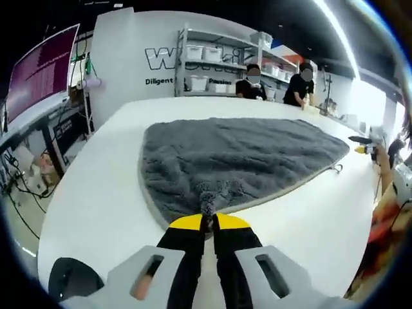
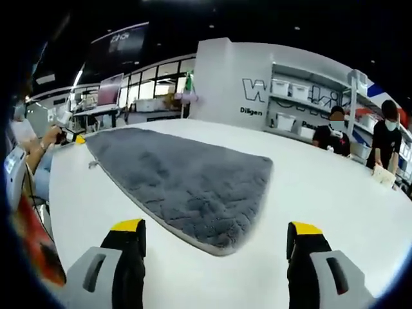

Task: Fold the towel on the table until its edges align and the towel forms a compact rectangular stack.

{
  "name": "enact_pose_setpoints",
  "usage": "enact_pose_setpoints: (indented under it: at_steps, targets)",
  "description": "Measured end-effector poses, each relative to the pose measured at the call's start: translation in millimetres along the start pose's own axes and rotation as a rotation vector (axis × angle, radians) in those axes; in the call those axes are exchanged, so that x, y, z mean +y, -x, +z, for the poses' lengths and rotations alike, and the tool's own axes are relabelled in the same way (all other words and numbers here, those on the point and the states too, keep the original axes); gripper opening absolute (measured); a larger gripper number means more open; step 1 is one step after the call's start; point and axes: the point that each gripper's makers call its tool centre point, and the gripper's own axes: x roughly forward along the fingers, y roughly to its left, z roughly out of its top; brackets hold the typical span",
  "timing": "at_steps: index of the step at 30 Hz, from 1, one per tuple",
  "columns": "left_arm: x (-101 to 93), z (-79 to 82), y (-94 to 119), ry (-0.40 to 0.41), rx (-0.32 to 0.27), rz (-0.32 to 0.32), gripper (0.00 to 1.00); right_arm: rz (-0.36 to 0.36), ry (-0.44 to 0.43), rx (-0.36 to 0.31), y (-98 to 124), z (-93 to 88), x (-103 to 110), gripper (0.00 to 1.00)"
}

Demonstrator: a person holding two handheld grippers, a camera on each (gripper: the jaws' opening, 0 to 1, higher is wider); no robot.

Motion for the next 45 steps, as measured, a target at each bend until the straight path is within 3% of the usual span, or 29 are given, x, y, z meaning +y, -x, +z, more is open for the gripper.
enact_pose_setpoints:
  at_steps: [17, 23, 25, 28, 34, 43, 45]
  targets:
    - [-23.2, -18.4, 28.8, 0.007, 0.032, -0.032, 0.04, 0.027, 0.021, 0.019, 3.2, -3.0, 0.1, 0.87]
    - [-23.1, -18.4, 29.6, 0.012, 0.036, -0.033, 0.04, 0.079, 0.027, 0.023, 0.3, -6.5, 1.7, 0.74]
    - [-21.9, -18.1, 29.9, 0.011, 0.038, -0.032, 0.04, 0.127, 0.032, 0.011, -0.6, -4.4, 9.3, 0.64]
    - [-21.3, -17.9, 30.1, 0.008, 0.042, -0.028, 0.04, 0.196, 0.101, 0.05, -3.5, -7.4, 21.8, 0.47]
    - [-20.6, -17.7, 30.5, 0.006, 0.044, -0.024, 0.04, 0.226, 0.11, 0.078, -11.7, -5.4, 20.4, 0.29]
    - [-19.8, -17.7, 30.4, 0.014, 0.041, -0.031, 0.04, 0.324, 0.144, 0.17, -13.9, -17.6, 31.9, 0.24]
    - [-20.1, -17.8, 30.4, 0.016, 0.039, -0.033, 0.04, 0.316, 0.118, 0.172, -16.3, -17.5, 28.7, 0.17]
